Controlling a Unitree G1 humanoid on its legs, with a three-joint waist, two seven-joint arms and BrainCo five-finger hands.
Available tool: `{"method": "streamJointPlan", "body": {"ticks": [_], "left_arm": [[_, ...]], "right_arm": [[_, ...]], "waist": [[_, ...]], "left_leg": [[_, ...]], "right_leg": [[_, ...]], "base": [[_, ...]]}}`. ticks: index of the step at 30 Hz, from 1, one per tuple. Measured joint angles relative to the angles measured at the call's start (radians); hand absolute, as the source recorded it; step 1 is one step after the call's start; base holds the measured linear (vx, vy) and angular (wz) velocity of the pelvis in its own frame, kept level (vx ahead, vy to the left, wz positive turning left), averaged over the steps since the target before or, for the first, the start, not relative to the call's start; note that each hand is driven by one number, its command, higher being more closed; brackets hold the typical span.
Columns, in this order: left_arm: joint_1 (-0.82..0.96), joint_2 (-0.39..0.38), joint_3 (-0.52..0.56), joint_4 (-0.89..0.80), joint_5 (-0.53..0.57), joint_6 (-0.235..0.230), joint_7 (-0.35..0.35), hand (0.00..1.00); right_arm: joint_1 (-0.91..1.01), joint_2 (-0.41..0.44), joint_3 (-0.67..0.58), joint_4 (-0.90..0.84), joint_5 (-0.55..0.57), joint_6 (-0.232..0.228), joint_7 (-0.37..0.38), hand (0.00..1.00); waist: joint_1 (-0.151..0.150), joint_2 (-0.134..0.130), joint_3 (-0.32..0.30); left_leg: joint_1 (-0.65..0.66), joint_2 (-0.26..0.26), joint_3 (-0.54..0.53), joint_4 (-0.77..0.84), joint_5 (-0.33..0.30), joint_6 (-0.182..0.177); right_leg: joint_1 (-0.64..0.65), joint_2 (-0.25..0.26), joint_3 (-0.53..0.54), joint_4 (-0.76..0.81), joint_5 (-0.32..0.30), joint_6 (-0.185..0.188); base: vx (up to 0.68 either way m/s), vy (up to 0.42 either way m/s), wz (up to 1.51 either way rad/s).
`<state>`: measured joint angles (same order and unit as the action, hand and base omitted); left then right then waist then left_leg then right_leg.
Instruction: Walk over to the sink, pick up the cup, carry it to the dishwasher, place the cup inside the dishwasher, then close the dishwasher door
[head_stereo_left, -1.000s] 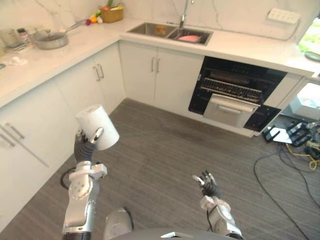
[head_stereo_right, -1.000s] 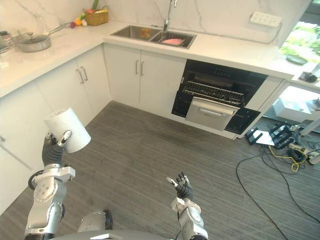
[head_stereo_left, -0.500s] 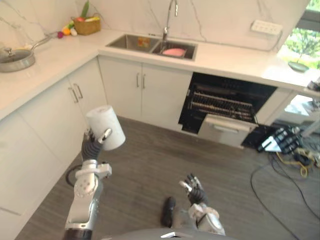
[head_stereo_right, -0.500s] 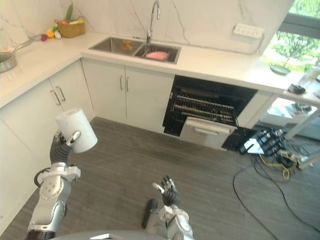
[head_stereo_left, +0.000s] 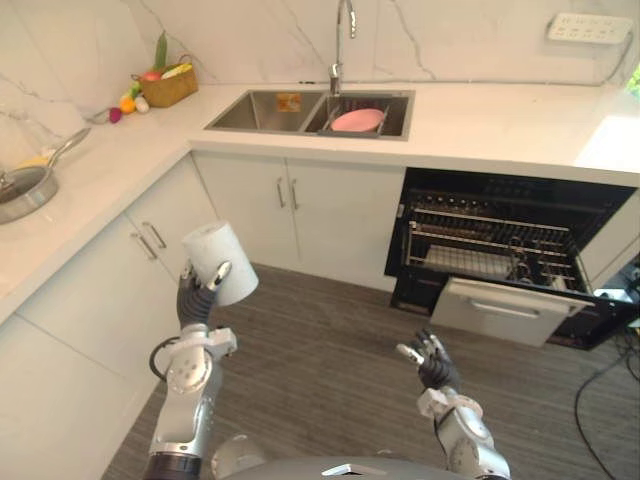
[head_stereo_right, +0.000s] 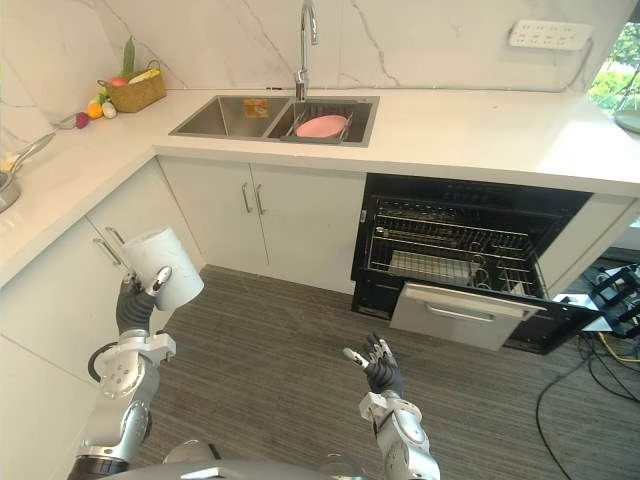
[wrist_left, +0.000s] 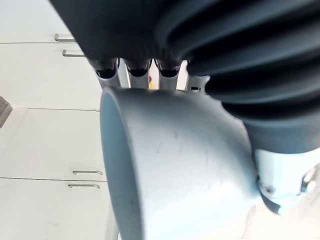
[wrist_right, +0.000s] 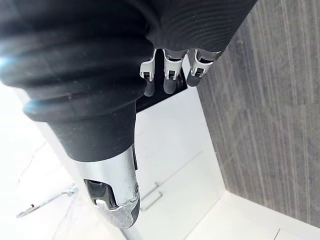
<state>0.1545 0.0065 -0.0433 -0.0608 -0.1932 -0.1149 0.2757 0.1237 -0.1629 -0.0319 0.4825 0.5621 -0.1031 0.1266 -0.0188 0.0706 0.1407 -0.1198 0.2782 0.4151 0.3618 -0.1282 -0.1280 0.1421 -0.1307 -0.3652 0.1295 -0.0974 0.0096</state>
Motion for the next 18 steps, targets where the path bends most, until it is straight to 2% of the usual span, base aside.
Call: {"method": "streamJointPlan", "body": {"ticks": [1,2,3,4,5,6,7,8,9,10,11,12,13,14,15,16,17,18], "left_arm": [[0.024,-0.010,0.000,-0.033,0.000,0.001,-0.002,1.00],[0.035,-0.011,0.001,-0.054,0.000,0.003,-0.008,1.00],[0.035,-0.011,0.002,-0.054,0.000,0.003,-0.009,1.00],[0.042,-0.011,0.002,-0.047,0.000,0.004,-0.026,1.00],[0.047,-0.006,0.002,-0.040,0.000,0.000,-0.043,1.00],[0.051,0.001,0.006,-0.040,0.000,0.000,-0.044,1.00],[0.052,0.018,0.012,-0.044,0.001,-0.006,-0.045,1.00],[0.050,0.027,0.015,-0.048,0.002,-0.007,-0.048,1.00],[0.037,0.040,0.025,-0.048,0.002,-0.008,-0.062,1.00],[0.017,0.044,0.032,-0.047,0.004,-0.003,-0.079,1.00],[0.009,0.043,0.031,-0.047,0.005,-0.002,-0.088,1.00],[-0.011,0.045,0.017,-0.046,0.021,-0.004,-0.119,1.00],[-0.020,0.047,0.007,-0.046,0.035,-0.006,-0.131,1.00],[-0.030,0.058,-0.003,-0.046,0.055,-0.007,-0.138,1.00],[-0.029,0.071,-0.010,-0.046,0.079,-0.006,-0.145,1.00],[-0.028,0.069,-0.016,-0.047,0.079,-0.006,-0.145,1.00],[-0.031,0.069,-0.028,-0.053,0.079,-0.010,-0.144,1.00],[-0.034,0.070,-0.032,-0.053,0.079,-0.017,-0.142,1.00]], "right_arm": [[-0.004,0.006,0.014,-0.004,0.000,-0.001,-0.004,0.00],[-0.001,0.006,0.019,-0.001,0.000,-0.001,-0.006,0.00],[0.001,0.006,0.020,0.001,0.000,-0.001,-0.006,0.00],[0.019,0.004,0.021,0.005,0.000,-0.002,-0.006,0.00],[0.021,0.004,0.021,0.009,0.003,-0.004,-0.007,0.00],[0.022,0.008,0.033,0.008,0.002,-0.004,-0.005,0.00],[0.021,0.013,0.061,0.006,0.003,-0.012,-0.003,0.00],[0.020,0.023,0.066,0.006,0.003,-0.014,-0.003,0.00],[0.020,0.044,0.069,0.006,0.007,-0.020,-0.004,0.00],[0.021,0.054,0.067,0.006,0.026,-0.021,-0.011,0.00],[0.023,0.054,0.065,0.006,0.031,-0.021,-0.018,0.00],[0.024,0.058,0.059,0.006,0.052,-0.022,-0.033,0.00],[0.024,0.063,0.059,0.006,0.061,-0.024,-0.040,0.00],[0.027,0.076,0.058,0.006,0.060,-0.025,-0.048,0.00],[0.038,0.085,0.065,0.007,0.058,-0.025,-0.051,0.00],[0.041,0.090,0.062,0.007,0.057,-0.025,-0.052,0.00],[0.041,0.104,0.055,0.007,0.057,-0.025,-0.052,0.00],[0.040,0.113,0.055,0.007,0.057,-0.025,-0.049,0.00]], "waist": [[0.000,-0.005,0.003],[-0.002,-0.002,0.004],[-0.002,-0.003,0.004],[0.002,0.009,0.001],[0.002,0.013,-0.003],[0.005,-0.004,-0.004],[0.010,-0.038,-0.008],[0.012,-0.051,-0.012],[0.010,-0.091,-0.020],[0.008,-0.121,-0.028],[0.010,-0.122,-0.029],[0.011,-0.124,-0.028],[0.009,-0.130,-0.028],[0.005,-0.141,-0.029],[0.008,-0.143,-0.029],[0.010,-0.142,-0.029],[0.000,-0.107,-0.036],[-0.004,-0.097,-0.031]], "left_leg": [[-0.008,-0.021,-0.012,-0.170,0.069,-0.051],[-0.029,-0.016,-0.022,-0.227,0.086,-0.053],[-0.033,-0.014,-0.021,-0.230,0.087,-0.051],[-0.015,-0.014,-0.003,-0.239,0.089,-0.045],[0.007,-0.026,-0.023,-0.216,0.163,0.008],[0.007,-0.036,-0.021,-0.174,0.167,0.011],[0.001,-0.066,-0.035,-0.109,0.149,0.038],[-0.006,-0.085,-0.045,-0.082,0.132,0.060],[-0.020,-0.125,-0.069,-0.035,0.091,0.090],[-0.021,-0.156,-0.082,0.001,0.056,0.105],[-0.011,-0.167,-0.083,0.004,0.041,0.113],[0.034,-0.195,-0.066,-0.018,0.015,0.130],[0.057,-0.205,-0.055,-0.032,0.008,0.141],[0.089,-0.225,-0.046,-0.042,0.000,0.157],[0.166,-0.253,-0.029,-0.073,-0.017,0.161],[0.192,-0.257,-0.030,-0.090,-0.022,0.157],[0.242,-0.255,-0.032,-0.131,-0.029,0.160],[0.258,-0.250,-0.032,-0.146,-0.038,0.166]], "right_leg": [[0.009,-0.022,0.009,0.011,-0.013,0.022],[0.016,-0.033,0.013,0.033,-0.031,0.060],[0.017,-0.037,0.016,0.039,-0.037,0.068],[0.050,-0.058,0.028,0.078,-0.082,0.118],[0.075,-0.080,0.053,0.100,-0.116,0.145],[0.084,-0.100,0.056,0.098,-0.123,0.141],[0.105,-0.135,0.060,0.073,-0.132,0.129],[0.111,-0.153,0.064,0.063,-0.136,0.132],[0.113,-0.188,0.078,0.074,-0.135,0.118],[0.100,-0.222,0.073,0.121,-0.097,0.153],[0.086,-0.237,0.071,0.164,-0.080,0.153],[0.024,-0.301,0.061,0.338,-0.045,0.139],[-0.021,-0.332,0.068,0.457,-0.034,0.137],[-0.088,-0.357,0.083,0.630,0.005,0.136],[-0.124,-0.398,0.089,0.739,0.122,0.101],[-0.139,-0.406,0.095,0.765,0.194,0.092],[-0.186,-0.404,0.123,0.842,0.221,0.073],[-0.224,-0.386,0.136,0.889,0.132,0.074]], "base": [[0.41,0.267,-0.16],[0.42,0.287,-0.14],[0.45,0.359,-0.23],[0.40,0.374,-0.43],[0.40,0.383,-0.58],[0.38,0.365,-0.70],[0.28,0.269,-0.54],[0.34,0.319,-0.47],[0.33,0.298,-0.23],[0.33,0.301,-0.19],[0.37,0.361,-0.18],[0.24,0.249,-0.16],[0.29,0.229,-0.11],[0.29,0.105,-0.21],[0.35,0.131,-0.26],[0.37,0.126,-0.33],[0.24,0.089,-0.17],[0.26,0.074,-0.12]]}}
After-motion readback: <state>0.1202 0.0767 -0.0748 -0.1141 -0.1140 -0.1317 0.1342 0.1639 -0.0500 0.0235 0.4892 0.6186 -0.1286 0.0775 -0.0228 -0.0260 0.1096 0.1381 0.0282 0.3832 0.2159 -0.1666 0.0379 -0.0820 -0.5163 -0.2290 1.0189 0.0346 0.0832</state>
